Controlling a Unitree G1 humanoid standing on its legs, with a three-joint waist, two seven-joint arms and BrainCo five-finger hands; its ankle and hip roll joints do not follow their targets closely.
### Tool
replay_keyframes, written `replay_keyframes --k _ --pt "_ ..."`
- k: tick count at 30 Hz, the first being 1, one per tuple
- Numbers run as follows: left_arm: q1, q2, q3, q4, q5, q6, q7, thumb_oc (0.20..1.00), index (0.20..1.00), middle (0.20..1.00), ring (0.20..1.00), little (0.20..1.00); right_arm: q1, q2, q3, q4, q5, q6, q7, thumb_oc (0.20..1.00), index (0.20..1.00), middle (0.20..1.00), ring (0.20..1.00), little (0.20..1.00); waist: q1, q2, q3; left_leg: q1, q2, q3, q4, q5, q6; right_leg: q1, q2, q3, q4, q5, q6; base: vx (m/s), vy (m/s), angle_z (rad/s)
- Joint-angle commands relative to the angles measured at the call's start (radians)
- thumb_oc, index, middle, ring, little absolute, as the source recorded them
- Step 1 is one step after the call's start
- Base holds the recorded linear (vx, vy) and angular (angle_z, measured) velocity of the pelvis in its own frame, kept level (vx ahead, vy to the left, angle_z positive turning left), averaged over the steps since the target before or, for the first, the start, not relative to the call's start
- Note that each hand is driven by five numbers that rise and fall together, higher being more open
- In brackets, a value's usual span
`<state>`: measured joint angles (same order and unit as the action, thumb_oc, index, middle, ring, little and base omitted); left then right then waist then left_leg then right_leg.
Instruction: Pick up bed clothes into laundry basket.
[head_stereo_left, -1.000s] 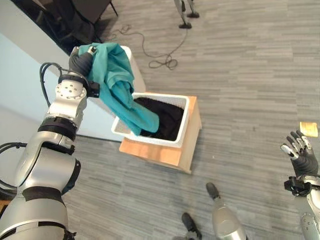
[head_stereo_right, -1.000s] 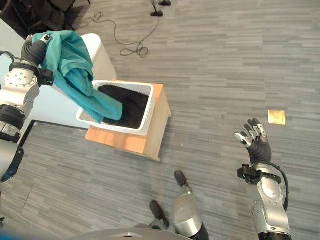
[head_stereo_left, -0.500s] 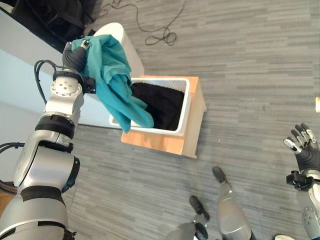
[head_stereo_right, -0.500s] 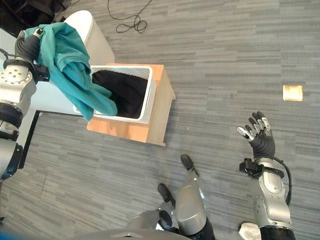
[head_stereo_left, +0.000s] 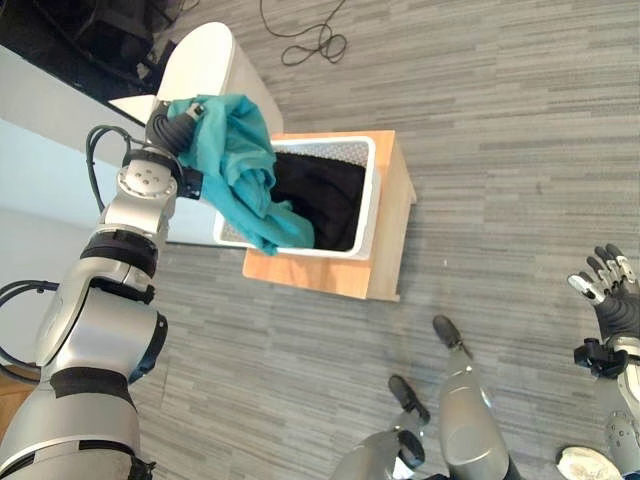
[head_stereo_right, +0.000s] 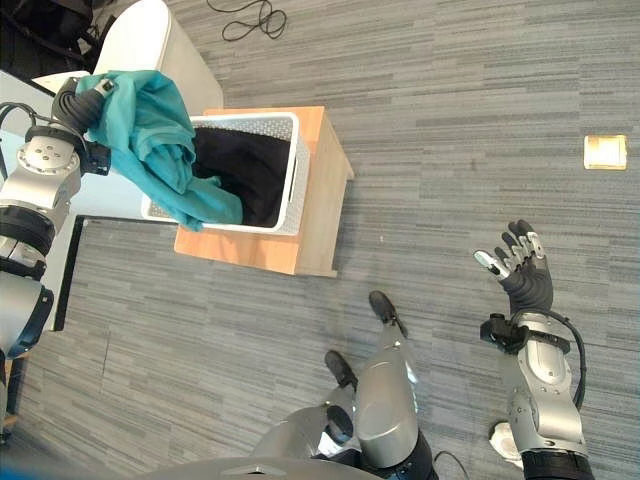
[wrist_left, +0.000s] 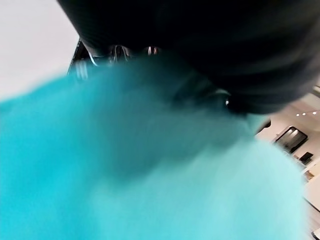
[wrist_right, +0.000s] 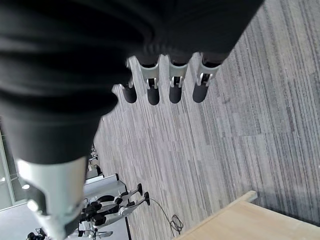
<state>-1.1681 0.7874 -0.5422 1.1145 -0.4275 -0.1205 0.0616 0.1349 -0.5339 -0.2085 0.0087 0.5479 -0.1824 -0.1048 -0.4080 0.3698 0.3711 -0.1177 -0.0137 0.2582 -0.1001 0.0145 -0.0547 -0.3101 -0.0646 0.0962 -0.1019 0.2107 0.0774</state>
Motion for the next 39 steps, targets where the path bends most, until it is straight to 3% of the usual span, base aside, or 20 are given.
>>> replay_keyframes --k 1,8,12,18,19,23,26,30,31,32,33,35,36,37,39 --pt "-0.132 0.106 0.014 0.055 0.063 -0.022 0.019 1.000 1.000 1.000 1.000 1.000 0.000 -0.030 -0.035 -0.061 -0.021 -0.049 0.005 1.000 1.000 1.000 1.000 1.000 -0.026 -0.008 -0.016 0.023 0.036 -0.020 0.013 0.020 -0.036 0.113 -0.033 0.014 0.016 -0.137 0.065 0.00 0.000 0.00" --pt "-0.095 0.134 0.033 -0.040 0.063 -0.053 0.039 1.000 1.000 1.000 1.000 1.000 0.001 -0.034 -0.021 -0.066 -0.043 -0.037 0.015 1.000 1.000 1.000 1.000 1.000 -0.002 -0.004 -0.028 0.035 0.035 -0.035 0.013 0.023 -0.037 0.135 -0.033 0.002 0.016 -0.144 0.061 -0.01 -0.001 0.00" --pt "-0.069 0.157 0.038 -0.086 0.074 -0.064 0.042 1.000 1.000 1.000 1.000 1.000 0.004 -0.044 -0.023 -0.074 -0.049 -0.036 0.029 1.000 1.000 1.000 1.000 1.000 0.021 -0.019 -0.048 0.042 0.040 -0.045 0.013 0.024 -0.036 0.150 -0.031 -0.013 0.016 -0.148 0.059 -0.03 -0.026 0.06" --pt "0.022 0.188 0.099 -0.267 0.012 -0.111 0.061 1.000 1.000 1.000 1.000 1.000 0.005 -0.039 -0.016 -0.055 -0.064 -0.032 0.035 1.000 1.000 1.000 1.000 1.000 0.061 -0.067 -0.080 0.058 0.050 -0.068 0.013 0.023 -0.035 0.182 -0.027 -0.038 0.019 -0.156 0.056 -0.03 -0.040 0.17" --pt "0.078 0.198 0.133 -0.356 -0.023 -0.136 0.063 1.000 1.000 1.000 1.000 1.000 0.008 -0.034 -0.019 -0.053 -0.068 -0.033 0.043 1.000 1.000 1.000 1.000 1.000 0.083 -0.093 -0.096 0.067 0.054 -0.078 0.013 0.021 -0.035 0.194 -0.025 -0.047 0.020 -0.160 0.055 -0.02 -0.049 0.20" --pt "0.368 0.199 0.347 -0.602 -0.135 -0.199 0.053 1.000 1.000 1.000 1.000 1.000 0.003 -0.038 -0.016 -0.074 -0.066 -0.069 0.086 1.000 1.000 1.000 1.000 1.000 0.125 -0.146 -0.137 0.105 0.062 -0.096 0.013 0.005 -0.033 0.236 -0.022 -0.067 0.025 -0.182 0.053 0.02 -0.028 0.10" --pt "0.652 0.123 0.530 -0.771 -0.191 -0.234 0.033 1.000 1.000 1.000 1.000 1.000 -0.034 -0.036 -0.005 -0.117 -0.022 -0.108 0.154 1.000 1.000 1.000 1.000 1.000 0.170 -0.191 -0.179 0.142 0.069 -0.114 0.013 -0.007 -0.030 0.276 -0.022 -0.084 0.028 -0.197 0.050 0.05 0.015 0.10" --pt "0.999 -0.032 0.686 -0.981 -0.240 -0.221 -0.024 1.000 1.000 1.000 1.000 1.000 -0.083 -0.036 0.110 -0.157 0.013 -0.085 0.250 1.000 1.000 1.000 1.000 1.000 0.249 -0.263 -0.222 0.184 0.077 -0.129 0.017 -0.015 -0.020 0.316 -0.021 -0.108 0.030 -0.199 0.049 0.01 0.027 0.13" --pt "1.073 -0.094 0.703 -1.012 -0.259 -0.214 -0.036 1.000 1.000 1.000 1.000 1.000 -0.095 -0.035 0.150 -0.177 0.003 -0.072 0.269 1.000 1.000 1.000 1.000 1.000 0.282 -0.283 -0.224 0.188 0.079 -0.139 0.026 -0.017 -0.018 0.323 -0.025 -0.121 0.045 -0.212 0.051 -0.05 0.023 0.14" --pt "1.079 -0.096 0.708 -1.017 -0.258 -0.212 -0.036 1.000 1.000 1.000 1.000 1.000 -0.097 -0.036 0.154 -0.177 0.003 -0.072 0.269 1.000 1.000 1.000 1.000 1.000 0.279 -0.283 -0.228 0.183 0.079 -0.139 0.025 -0.012 -0.018 0.317 -0.026 -0.121 0.045 -0.209 0.051 -0.06 0.066 0.14" --pt "1.179 -0.195 0.706 -1.049 -0.273 -0.192 -0.054 1.000 1.000 1.000 1.000 1.000 -0.092 -0.016 0.204 -0.208 0.032 -0.043 0.314 1.000 1.000 1.000 1.000 1.000 0.321 -0.303 -0.222 0.201 0.069 -0.166 0.027 -0.020 -0.001 0.328 -0.042 -0.149 0.131 -0.244 0.052 -0.08 0.089 0.24" --pt "1.211 -0.208 0.686 -1.055 -0.237 -0.169 -0.068 1.000 1.000 1.000 1.000 1.000 -0.100 -0.005 0.231 -0.198 0.031 -0.036 0.324 1.000 1.000 1.000 1.000 1.000 0.332 -0.303 -0.215 0.200 0.062 -0.191 0.027 -0.013 0.007 0.319 -0.048 -0.170 0.193 -0.261 0.053 -0.11 0.079 0.64" --pt "1.230 -0.232 0.657 -1.009 -0.187 -0.162 -0.062 1.000 1.000 1.000 1.000 1.000 -0.098 0.010 0.260 -0.177 0.013 -0.025 0.329 1.000 1.000 1.000 1.000 1.000 0.338 -0.303 -0.202 0.188 0.056 -0.235 0.046 -0.004 0.012 0.323 -0.024 -0.133 0.247 -0.301 0.053 -0.20 0.087 1.14" --pt "1.244 -0.306 0.643 -0.958 -0.268 -0.156 -0.079 1.000 1.000 1.000 1.000 1.000 -0.068 0.037 0.260 -0.177 0.009 -0.020 0.316 1.000 1.000 1.000 1.000 1.000 0.317 -0.309 -0.209 0.146 0.038 -0.347 0.068 0.020 0.014 0.315 0.061 0.007 0.319 -0.369 0.030 -0.19 0.104 1.97" --pt "1.302 -0.388 0.636 -0.956 -0.251 -0.151 -0.085 1.000 1.000 1.000 1.000 1.000 -0.015 0.065 0.237 -0.185 0.006 -0.025 0.311 1.000 1.000 1.000 1.000 1.000 0.343 -0.320 -0.227 0.106 -0.004 -0.475 0.081 0.046 0.015 0.321 0.119 0.127 0.358 -0.413 -0.004 -0.08 0.044 2.80"
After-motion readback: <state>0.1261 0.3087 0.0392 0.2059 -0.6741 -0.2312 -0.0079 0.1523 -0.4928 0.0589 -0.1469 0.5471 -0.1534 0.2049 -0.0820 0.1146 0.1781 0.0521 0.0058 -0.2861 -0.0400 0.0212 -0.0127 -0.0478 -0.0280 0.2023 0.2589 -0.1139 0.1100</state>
